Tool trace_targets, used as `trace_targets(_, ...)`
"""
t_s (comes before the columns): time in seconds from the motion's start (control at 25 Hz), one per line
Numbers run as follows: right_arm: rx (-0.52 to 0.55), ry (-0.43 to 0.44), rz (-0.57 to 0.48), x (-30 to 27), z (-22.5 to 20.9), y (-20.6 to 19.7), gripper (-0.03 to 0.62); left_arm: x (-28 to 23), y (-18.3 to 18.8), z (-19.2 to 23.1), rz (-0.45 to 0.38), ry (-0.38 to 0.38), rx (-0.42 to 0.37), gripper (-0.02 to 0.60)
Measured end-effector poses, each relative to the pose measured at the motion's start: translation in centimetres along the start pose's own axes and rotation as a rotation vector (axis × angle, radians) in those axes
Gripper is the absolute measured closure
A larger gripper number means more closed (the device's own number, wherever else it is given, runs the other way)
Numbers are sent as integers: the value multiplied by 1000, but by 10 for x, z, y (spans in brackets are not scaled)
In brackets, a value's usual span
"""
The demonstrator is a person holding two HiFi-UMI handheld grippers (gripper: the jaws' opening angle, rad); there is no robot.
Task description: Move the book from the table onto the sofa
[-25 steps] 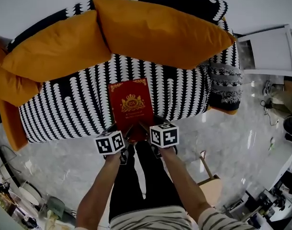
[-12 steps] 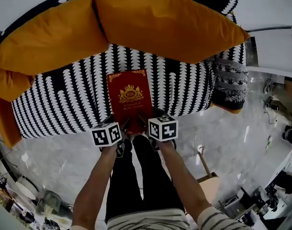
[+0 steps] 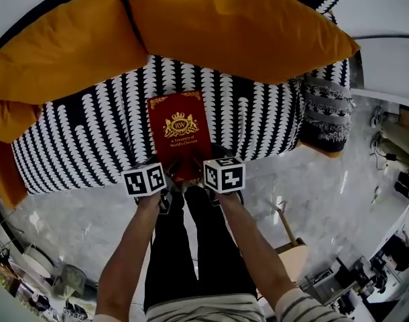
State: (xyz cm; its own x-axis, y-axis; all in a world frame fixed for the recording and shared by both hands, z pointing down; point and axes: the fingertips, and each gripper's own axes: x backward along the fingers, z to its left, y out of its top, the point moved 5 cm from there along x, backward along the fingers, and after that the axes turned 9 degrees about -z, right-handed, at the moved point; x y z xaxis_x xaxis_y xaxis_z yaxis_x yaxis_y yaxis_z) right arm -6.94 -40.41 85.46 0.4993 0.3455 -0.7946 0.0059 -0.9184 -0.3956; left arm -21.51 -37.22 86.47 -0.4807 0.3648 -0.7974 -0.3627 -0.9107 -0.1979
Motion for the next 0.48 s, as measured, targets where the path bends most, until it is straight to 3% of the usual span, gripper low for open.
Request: trace_targets(0.48,10,-32,-16,-18,-6,8,299,-19,13,8,-2,-2,-13,225)
